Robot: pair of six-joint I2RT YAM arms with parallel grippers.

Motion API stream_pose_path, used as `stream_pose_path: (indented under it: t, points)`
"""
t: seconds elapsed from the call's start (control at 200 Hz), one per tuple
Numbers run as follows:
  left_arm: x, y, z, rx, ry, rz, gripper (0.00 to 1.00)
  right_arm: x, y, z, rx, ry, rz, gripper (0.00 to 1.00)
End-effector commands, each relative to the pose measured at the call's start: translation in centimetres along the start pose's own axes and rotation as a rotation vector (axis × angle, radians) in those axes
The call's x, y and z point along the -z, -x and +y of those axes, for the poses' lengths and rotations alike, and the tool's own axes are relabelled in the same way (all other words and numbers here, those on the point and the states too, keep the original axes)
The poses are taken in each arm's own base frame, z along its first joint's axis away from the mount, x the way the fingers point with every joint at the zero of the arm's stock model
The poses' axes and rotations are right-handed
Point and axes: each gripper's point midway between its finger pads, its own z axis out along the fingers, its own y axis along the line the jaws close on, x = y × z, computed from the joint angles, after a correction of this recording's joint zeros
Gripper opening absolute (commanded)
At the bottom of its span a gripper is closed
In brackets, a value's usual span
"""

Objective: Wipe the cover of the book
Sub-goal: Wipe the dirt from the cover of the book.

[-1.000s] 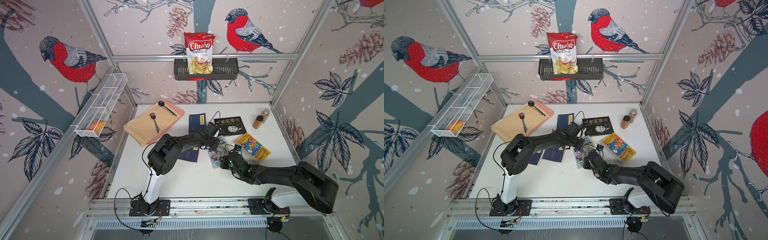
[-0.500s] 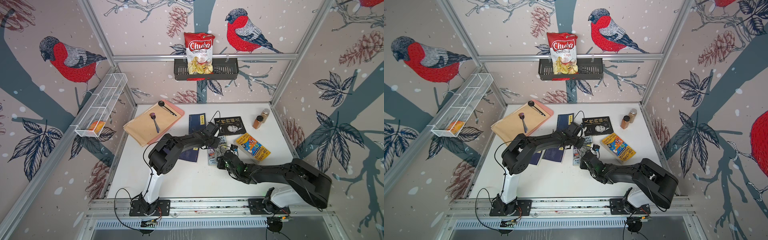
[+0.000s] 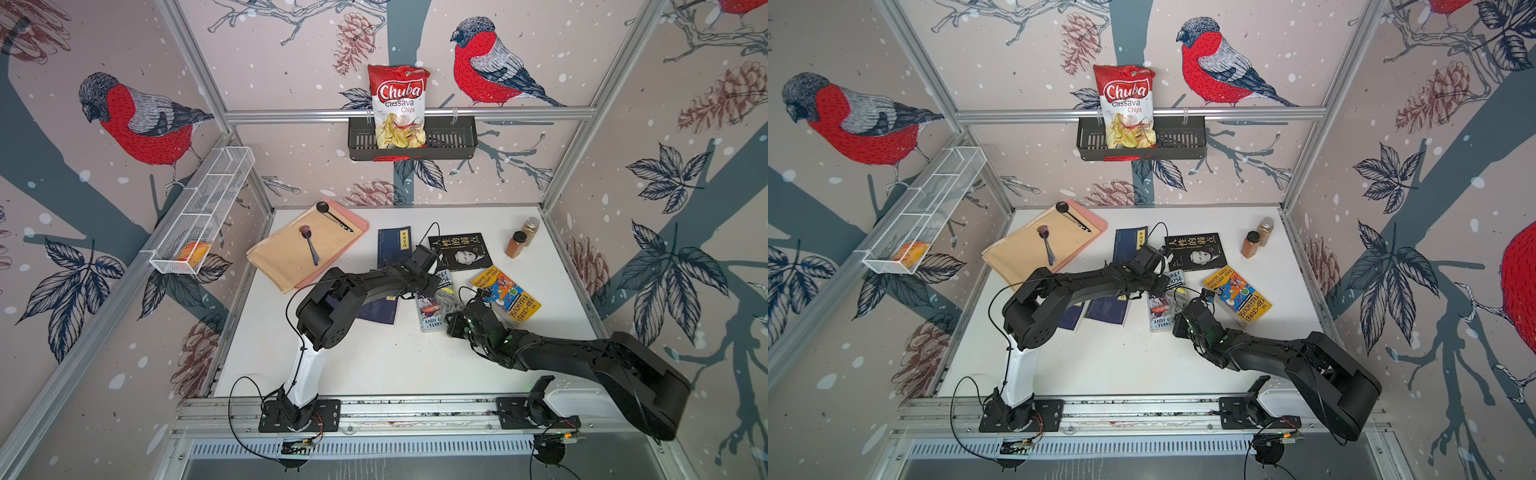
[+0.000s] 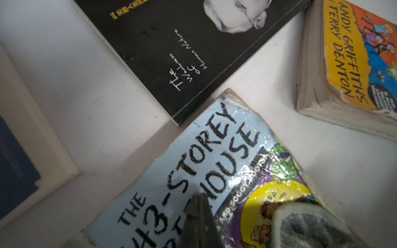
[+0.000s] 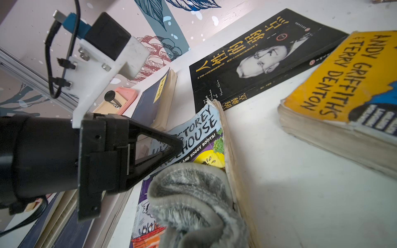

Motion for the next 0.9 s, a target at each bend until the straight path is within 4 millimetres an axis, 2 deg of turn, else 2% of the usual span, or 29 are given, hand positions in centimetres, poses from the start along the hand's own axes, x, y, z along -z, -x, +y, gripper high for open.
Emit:
stream_pose_path:
  t: [0.0, 0.14, 0.265, 0.33, 0.39, 0.52, 0.61, 0.765, 0.835, 0.896]
  points:
    - [0.1, -9.1, 2.1, 0.02, 0.081, 0.322, 0.02, -0.5, -1.2, -3.4, 0.029, -0.121, 0.072, 0.06]
    - [0.1, -9.3, 2.2, 0.024, 0.078, 0.319, 0.02, -2.8, 2.0, -3.8, 0.015, -0.129, 0.056, 0.06]
    - [0.2, -9.4, 2.0, 0.03, 0.071, 0.309, 0.02, -5.9, 4.6, -3.4, 0.015, -0.128, 0.07, 0.08]
    - [0.2, -9.4, 2.0, 0.035, 0.07, 0.305, 0.02, -7.4, 5.2, -3.0, 0.011, -0.127, 0.098, 0.09]
    - [0.2, -9.4, 2.0, 0.036, 0.068, 0.306, 0.02, -7.9, 5.2, -2.4, 0.009, -0.119, 0.112, 0.09]
    - [0.3, -9.6, 1.9, 0.038, 0.065, 0.303, 0.02, -6.8, 3.1, -2.7, 0.013, -0.139, 0.13, 0.1]
    - [0.2, -9.9, 2.0, 0.038, 0.066, 0.309, 0.02, -5.1, 0.5, -3.3, 0.032, -0.175, 0.159, 0.11]
    - [0.4, -10.3, 2.1, 0.046, 0.067, 0.308, 0.01, -1.8, -3.5, -2.9, 0.043, -0.19, 0.204, 0.12]
    - [0.5, -10.4, 2.1, 0.052, 0.066, 0.305, 0.01, -0.9, -4.4, -3.2, 0.023, -0.194, 0.21, 0.12]
    - [0.6, -10.5, 2.1, 0.056, 0.063, 0.301, 0.01, -0.7, -4.1, -3.7, 0.006, -0.201, 0.19, 0.12]
